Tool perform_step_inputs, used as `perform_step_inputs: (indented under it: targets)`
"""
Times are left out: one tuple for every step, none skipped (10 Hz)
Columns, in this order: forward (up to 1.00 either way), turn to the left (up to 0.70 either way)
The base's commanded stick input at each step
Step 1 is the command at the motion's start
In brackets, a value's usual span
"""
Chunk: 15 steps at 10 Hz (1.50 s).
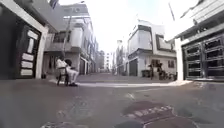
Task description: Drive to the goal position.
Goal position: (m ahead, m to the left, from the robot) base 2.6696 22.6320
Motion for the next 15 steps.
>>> perform_step_inputs:
  targets:
    - [1.0, 0.0]
    - [1.0, 0.0]
    - [1.0, 0.0]
    - [1.0, 0.0]
    - [1.0, 0.0]
    - [1.0, 0.0]
    - [1.0, 0.0]
    - [1.0, 0.0]
    - [1.0, 0.0]
    - [1.0, 0.0]
    - [1.0, 0.0]
    - [1.0, 0.0]
    - [1.0, 0.0]
    - [1.0, 0.0]
    - [1.0, 0.0]
